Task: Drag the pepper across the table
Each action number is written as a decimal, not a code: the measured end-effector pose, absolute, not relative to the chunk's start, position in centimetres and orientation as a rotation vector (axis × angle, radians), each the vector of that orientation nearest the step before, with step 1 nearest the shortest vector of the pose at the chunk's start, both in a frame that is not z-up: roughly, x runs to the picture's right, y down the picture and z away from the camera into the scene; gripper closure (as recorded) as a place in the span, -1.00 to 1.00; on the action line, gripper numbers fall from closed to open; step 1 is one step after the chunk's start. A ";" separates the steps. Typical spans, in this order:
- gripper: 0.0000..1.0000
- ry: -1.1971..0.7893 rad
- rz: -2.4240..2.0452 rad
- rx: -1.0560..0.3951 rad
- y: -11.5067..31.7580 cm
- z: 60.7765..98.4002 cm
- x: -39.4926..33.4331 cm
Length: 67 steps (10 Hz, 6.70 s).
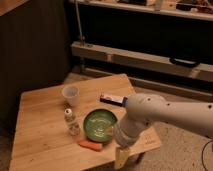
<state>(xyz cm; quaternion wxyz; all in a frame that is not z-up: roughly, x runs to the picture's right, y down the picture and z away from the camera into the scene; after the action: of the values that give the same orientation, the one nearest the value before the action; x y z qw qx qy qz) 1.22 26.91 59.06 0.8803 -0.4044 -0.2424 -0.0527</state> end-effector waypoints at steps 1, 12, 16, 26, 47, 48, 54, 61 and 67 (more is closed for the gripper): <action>-0.60 -0.508 -0.117 -0.880 29.4 59.5 0.1; -0.60 -0.368 0.075 -1.015 35.3 65.3 0.4; -0.60 -0.336 0.048 -0.996 33.8 68.4 0.5; -0.60 -0.249 0.063 -0.944 30.6 73.6 2.1; -0.60 -0.327 -0.048 -0.769 29.2 74.5 -4.1; -0.60 -0.327 -0.051 -0.767 29.1 74.7 -4.2; -0.55 -0.336 -0.033 -0.772 28.8 75.8 -4.8; 0.69 -0.334 -0.030 -0.781 29.3 75.6 -4.2; 0.70 -0.332 -0.032 -0.775 28.2 72.9 -5.2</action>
<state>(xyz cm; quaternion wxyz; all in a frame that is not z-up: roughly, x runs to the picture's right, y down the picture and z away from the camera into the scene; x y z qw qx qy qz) -5.17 28.19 72.88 0.9123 -0.3760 -0.1614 -0.0156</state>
